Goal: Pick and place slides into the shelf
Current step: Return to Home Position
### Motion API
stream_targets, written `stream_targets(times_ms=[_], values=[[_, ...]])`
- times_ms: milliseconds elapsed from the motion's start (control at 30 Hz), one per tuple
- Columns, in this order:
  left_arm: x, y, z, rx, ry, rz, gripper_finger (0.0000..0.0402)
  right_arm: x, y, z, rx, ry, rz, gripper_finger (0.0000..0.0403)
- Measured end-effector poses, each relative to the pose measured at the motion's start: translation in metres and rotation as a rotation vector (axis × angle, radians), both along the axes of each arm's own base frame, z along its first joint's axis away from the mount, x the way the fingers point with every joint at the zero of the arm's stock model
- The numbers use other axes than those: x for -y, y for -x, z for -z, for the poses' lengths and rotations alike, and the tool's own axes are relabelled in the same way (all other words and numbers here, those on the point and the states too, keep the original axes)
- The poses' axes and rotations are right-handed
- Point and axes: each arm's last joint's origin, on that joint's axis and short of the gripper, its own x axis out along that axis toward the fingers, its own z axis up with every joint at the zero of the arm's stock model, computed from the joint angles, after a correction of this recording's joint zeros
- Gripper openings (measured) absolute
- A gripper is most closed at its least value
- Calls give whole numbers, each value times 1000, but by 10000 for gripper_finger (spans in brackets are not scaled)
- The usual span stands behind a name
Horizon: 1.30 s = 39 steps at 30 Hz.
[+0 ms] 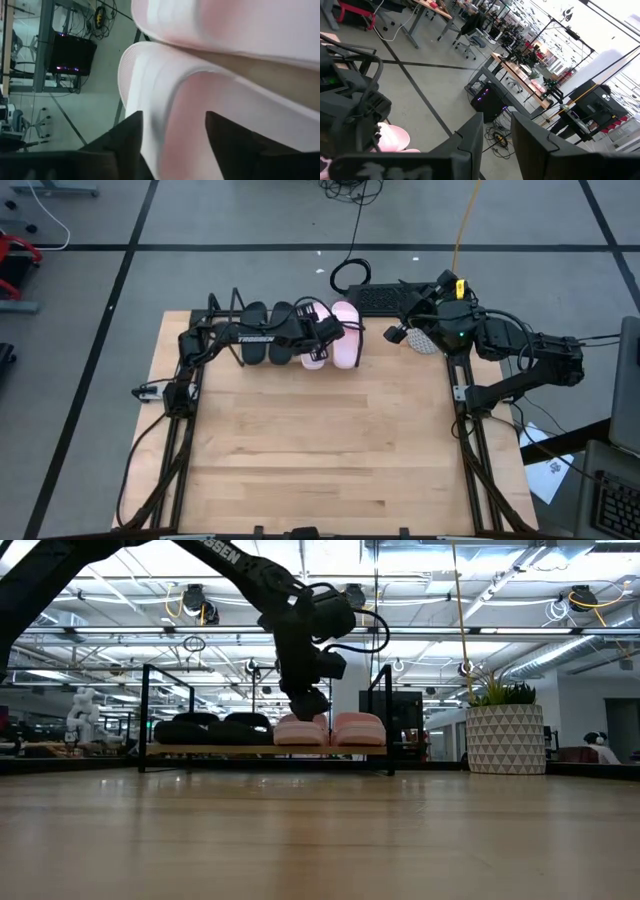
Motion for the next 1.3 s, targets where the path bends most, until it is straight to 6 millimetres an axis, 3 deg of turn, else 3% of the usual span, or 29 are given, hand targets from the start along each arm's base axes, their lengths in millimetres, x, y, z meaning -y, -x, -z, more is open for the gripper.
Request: stream_targets(times_ms=[267, 433, 533, 600, 733, 833, 933, 1033, 1167, 1300], values=[[27, -1, -19, -14, -60, 36, 270, 0, 0, 0, -1, 0, 0, 91], [64, 23, -70, -11, -106, 51, 285, 0, 0, 1, -22, 4, 4, 91], [97, 58, -117, 38, -84, 78, 287, 0, 1, 2, -78, 38, 26, 91], [118, 90, -153, 163, -54, 64, 285, 1, 3, 1, -116, 72, 86, 91], [148, 163, -215, 546, 105, 13, 283, 3, 10, -1, -166, 126, 247, 91], [162, 219, -247, 780, 270, 39, 282, 3, 17, -4, -176, 149, 363, 91], [169, 266, -265, 917, 411, 106, 285, 4, 27, -8, -153, 160, 506, 91], [170, 301, -271, 986, 508, 134, 287, 4, 41, -12, -116, 153, 527, 91], [165, 338, -263, 980, 608, 41, 281, -1, 69, -18, 49, 106, 512, 91], [162, 354, -245, 906, 617, 23, 278, -5, 109, -17, 315, 7, 455, 91]])
